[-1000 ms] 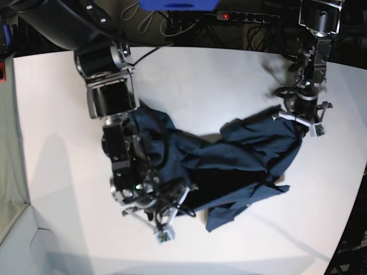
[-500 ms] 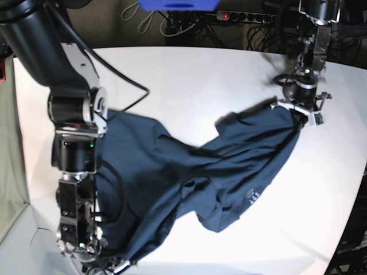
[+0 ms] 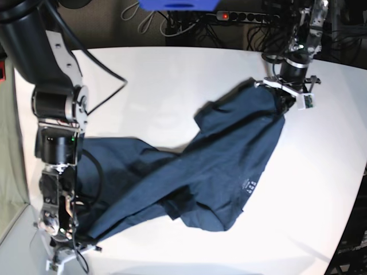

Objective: Layout the t-shirt on the table in an organized manner, then fold the t-shirt properly
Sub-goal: 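Pull the shirt apart with both grippers to spread it flat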

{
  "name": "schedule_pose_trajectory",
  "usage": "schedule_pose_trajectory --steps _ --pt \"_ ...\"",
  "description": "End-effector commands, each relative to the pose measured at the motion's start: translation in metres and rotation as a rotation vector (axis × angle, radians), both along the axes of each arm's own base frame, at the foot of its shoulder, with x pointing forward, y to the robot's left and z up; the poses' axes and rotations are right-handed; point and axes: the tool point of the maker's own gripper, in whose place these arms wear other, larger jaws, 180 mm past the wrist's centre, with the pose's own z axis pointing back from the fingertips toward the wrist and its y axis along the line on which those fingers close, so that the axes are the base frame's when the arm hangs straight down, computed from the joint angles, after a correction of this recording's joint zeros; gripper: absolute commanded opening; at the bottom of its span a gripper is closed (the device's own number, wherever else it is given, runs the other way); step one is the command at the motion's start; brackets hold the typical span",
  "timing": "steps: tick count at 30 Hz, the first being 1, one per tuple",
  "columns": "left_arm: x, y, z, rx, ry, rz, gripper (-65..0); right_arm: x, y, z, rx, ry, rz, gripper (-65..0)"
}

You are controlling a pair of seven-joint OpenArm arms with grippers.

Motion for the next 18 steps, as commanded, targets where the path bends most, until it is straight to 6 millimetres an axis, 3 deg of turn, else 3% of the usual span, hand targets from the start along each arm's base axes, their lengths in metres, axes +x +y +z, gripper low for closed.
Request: schedule_pose_trajectory --steps 1,4,6,8,11,15,18 --pt "0.01 0.009 0.031 0.016 -0.103 0.015 -64.5 0.004 -0.019 0.026 -0.011 -0.065 -0.054 -65.0" --pt "0.013 0.004 0.065 0.008 -0.183 0.005 -64.5 -0.01 -0.037 0.005 0.026 -0.033 -0.111 -58.3" --pt "0.014 -0.002 0.079 0.0 -0.194 -0.013 -64.4 -0.017 -0.043 -0.006 0.049 -0.017 -0.131 -50.2" --pt "0.018 -0.006 0.088 -0.003 -0.188 -0.027 -63.8 -0.025 -0.046 -0.02 0.057 0.007 -0.14 -41.9" --pt "0.027 -0.008 0.091 -0.008 -0.154 -0.036 -55.6 -0.04 -0.057 -0.041 0.041 0.051 -0.154 -29.6" --pt "0.029 -0.004 0.086 -0.012 -0.118 -0.02 -42.2 -0.055 -0.063 -0.053 0.025 0.077 -0.16 -24.1" --pt "0.027 0.008 0.087 -0.024 -0.124 0.034 -39.0 -0.067 -0.061 -0.045 -0.008 0.047 -0.127 -24.0"
